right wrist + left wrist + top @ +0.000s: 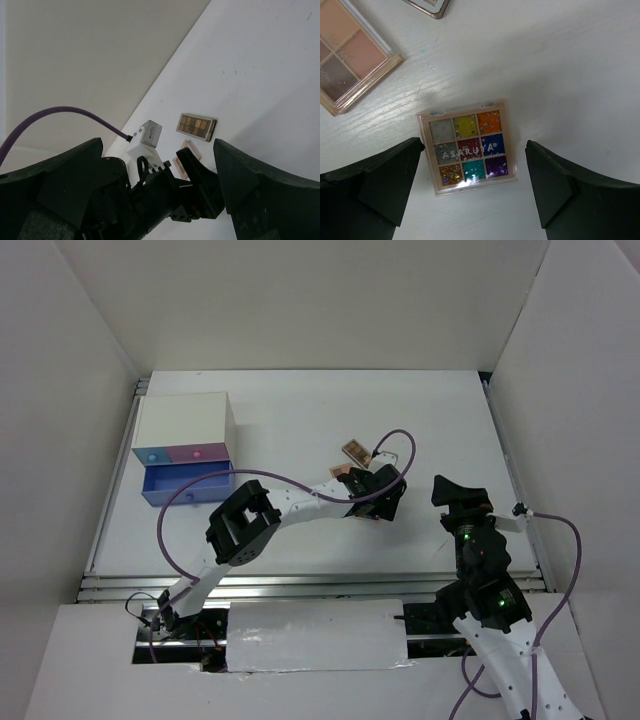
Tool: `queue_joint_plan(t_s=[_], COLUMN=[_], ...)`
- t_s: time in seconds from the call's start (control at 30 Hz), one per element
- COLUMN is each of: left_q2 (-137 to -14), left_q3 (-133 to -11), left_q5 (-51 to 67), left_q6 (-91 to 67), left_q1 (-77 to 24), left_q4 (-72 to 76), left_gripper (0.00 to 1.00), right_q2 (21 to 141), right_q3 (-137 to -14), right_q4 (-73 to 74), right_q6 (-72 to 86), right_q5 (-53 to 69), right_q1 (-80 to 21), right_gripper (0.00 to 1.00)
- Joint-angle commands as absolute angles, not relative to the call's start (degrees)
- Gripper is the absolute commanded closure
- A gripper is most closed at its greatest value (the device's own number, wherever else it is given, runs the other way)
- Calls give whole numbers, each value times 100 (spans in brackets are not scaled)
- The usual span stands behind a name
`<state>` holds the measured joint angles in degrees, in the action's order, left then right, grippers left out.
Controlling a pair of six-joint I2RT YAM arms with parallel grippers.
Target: Organize the makeup
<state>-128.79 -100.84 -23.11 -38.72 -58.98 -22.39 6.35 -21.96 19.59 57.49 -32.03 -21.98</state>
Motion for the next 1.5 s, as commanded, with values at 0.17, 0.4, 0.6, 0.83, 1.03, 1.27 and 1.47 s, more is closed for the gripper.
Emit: queue_joint_plan(t_s=[0.17, 0.4, 0.6, 0.83, 1.03, 1.27, 1.47], left_q2=[-12999, -13104, -12956, -11691, -10364, -8457, -6682], left_q3=[-10108, -9984, -9712, -8598, -8078, -7016, -5111], left_q5=[-2601, -2435, -2268, -2706, -3321, -4358, -5334], left_q6=[-3674, -3709, -3621, -3639, -3709, -3595, -3288], left_q1=[-5985, -5985, -6020, -5986, -5485, -4282, -3245], left_q4=[-2742, -2557, -2373, -1829, -1950, -2180, -1022], left_gripper=[1, 4, 56, 86, 92, 97, 100], right_q2=[650, 668, 633, 528, 378, 457, 501], right_q3=[-2127, -2083, -2048, -2022, -1925, -1934, -1907], right_q4=[1459, 1318, 1239, 1257, 1160, 1099, 1002], right_q6=[5502, 5414, 5353, 5388, 5353, 5335, 5300], right_q5=[-2927, -2760, -2681, -2707, -2646, -2540, -2409], right_q1=[-2224, -2206, -2215, -2215, -2224, -2206, -2206], right_gripper=[0, 0, 0, 0, 0, 0, 0])
